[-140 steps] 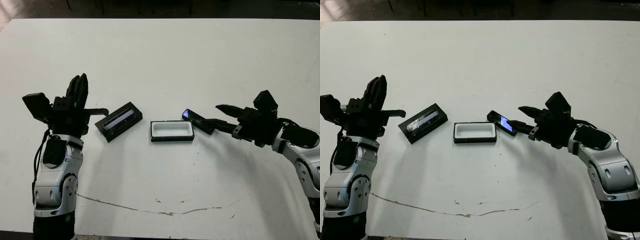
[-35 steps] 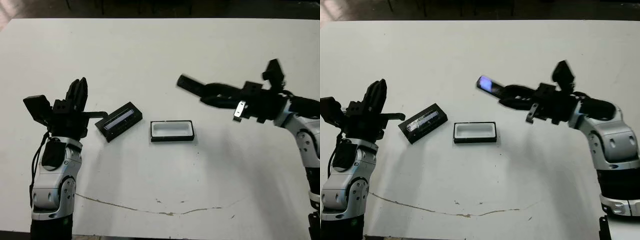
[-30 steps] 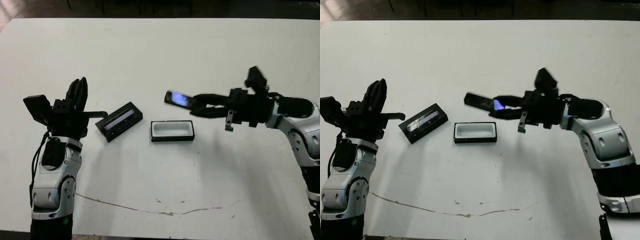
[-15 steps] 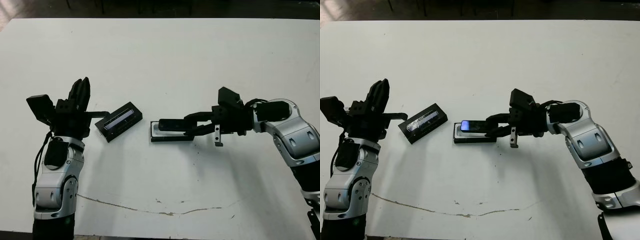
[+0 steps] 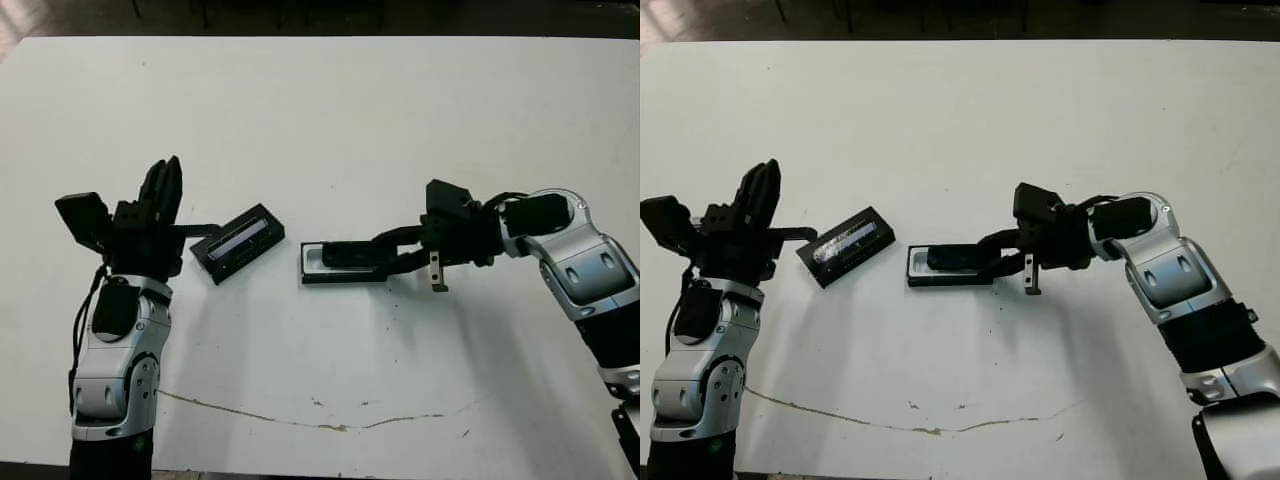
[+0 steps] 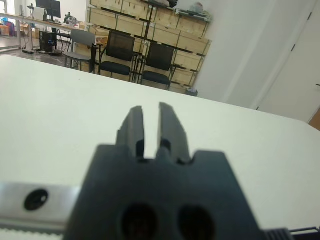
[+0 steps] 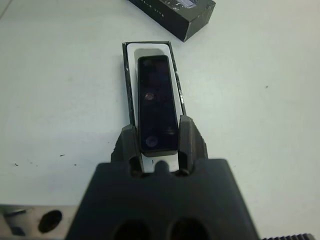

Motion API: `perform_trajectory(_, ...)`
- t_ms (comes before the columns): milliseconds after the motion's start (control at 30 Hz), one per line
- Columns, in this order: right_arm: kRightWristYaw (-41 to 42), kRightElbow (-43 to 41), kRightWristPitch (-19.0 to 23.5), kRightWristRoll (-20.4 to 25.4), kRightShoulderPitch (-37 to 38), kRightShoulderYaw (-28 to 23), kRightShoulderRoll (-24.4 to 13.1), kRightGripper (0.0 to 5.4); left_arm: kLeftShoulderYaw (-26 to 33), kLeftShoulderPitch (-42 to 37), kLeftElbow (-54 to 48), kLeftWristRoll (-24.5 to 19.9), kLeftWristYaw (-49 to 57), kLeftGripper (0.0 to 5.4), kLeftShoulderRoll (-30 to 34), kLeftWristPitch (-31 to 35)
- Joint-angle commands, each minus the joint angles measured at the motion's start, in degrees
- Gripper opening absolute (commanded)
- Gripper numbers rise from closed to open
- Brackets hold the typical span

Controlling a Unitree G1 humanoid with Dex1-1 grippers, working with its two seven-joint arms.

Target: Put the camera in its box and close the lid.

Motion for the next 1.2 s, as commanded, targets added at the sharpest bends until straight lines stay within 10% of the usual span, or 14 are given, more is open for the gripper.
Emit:
perform_trajectory(33, 0.4, 1.4, -1.0, -2.5, -1.5, 1.5, -0.2, 0.04, -0.3, 1.2, 0.9, 1.0, 0.8, 0.00, -0.4, 0.1)
perform_trajectory(1200, 6.8, 6.1, 2.4, -6.7, -9.1, 9.4, 5.5, 0.00, -1.5, 2.9, 0.5, 2.6, 1.8, 0.00, -1.3, -1.6)
